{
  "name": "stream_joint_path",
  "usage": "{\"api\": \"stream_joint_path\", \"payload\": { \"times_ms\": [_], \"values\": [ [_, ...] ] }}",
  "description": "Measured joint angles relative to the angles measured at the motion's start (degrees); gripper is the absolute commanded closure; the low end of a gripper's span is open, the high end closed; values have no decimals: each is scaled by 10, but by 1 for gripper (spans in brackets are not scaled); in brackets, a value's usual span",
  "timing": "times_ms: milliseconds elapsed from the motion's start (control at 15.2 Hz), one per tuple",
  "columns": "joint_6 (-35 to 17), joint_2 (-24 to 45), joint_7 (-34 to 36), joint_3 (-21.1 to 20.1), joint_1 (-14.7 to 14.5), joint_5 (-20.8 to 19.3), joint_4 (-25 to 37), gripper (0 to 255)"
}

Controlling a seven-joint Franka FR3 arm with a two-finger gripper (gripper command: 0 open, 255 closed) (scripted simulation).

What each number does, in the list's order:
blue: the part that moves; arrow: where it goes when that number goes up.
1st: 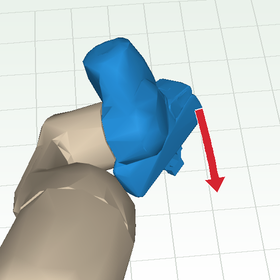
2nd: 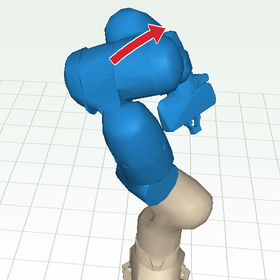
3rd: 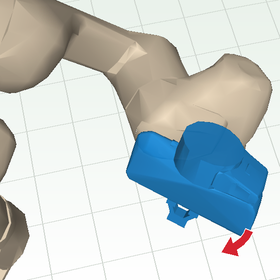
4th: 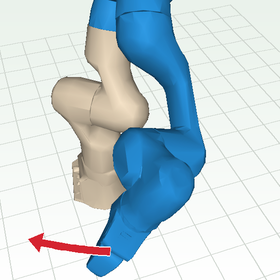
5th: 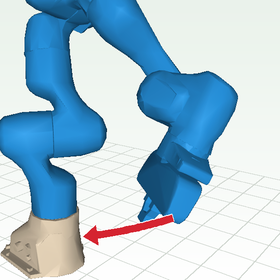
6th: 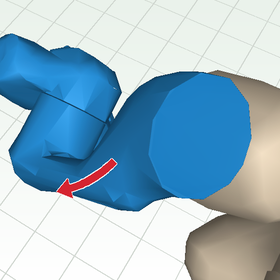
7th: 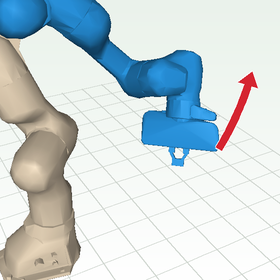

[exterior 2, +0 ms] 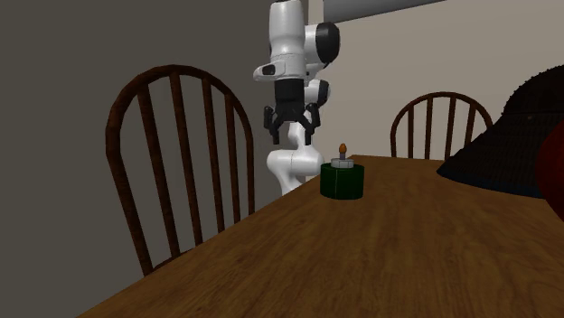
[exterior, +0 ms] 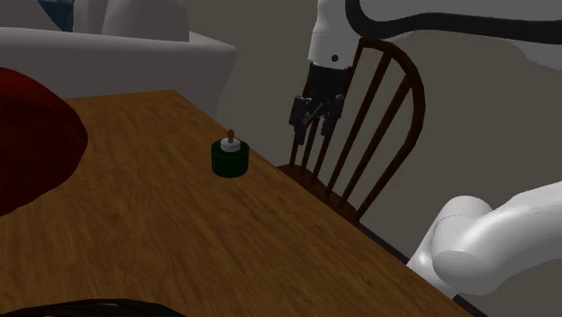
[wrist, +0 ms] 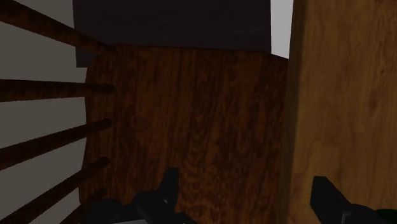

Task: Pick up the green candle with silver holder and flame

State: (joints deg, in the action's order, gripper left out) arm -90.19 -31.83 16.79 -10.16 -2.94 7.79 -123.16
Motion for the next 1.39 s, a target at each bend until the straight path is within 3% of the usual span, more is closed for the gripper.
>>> {"api": "stream_joint_path", "payload": {
  "times_ms": [462,924,1386],
  "values": [
    [-9,129,79,-67,-9,-8,134,0],
    [10,270,164,-126,-27,-53,296,0],
    [-37,266,167,-129,-29,-52,246,0]
  ]
}}
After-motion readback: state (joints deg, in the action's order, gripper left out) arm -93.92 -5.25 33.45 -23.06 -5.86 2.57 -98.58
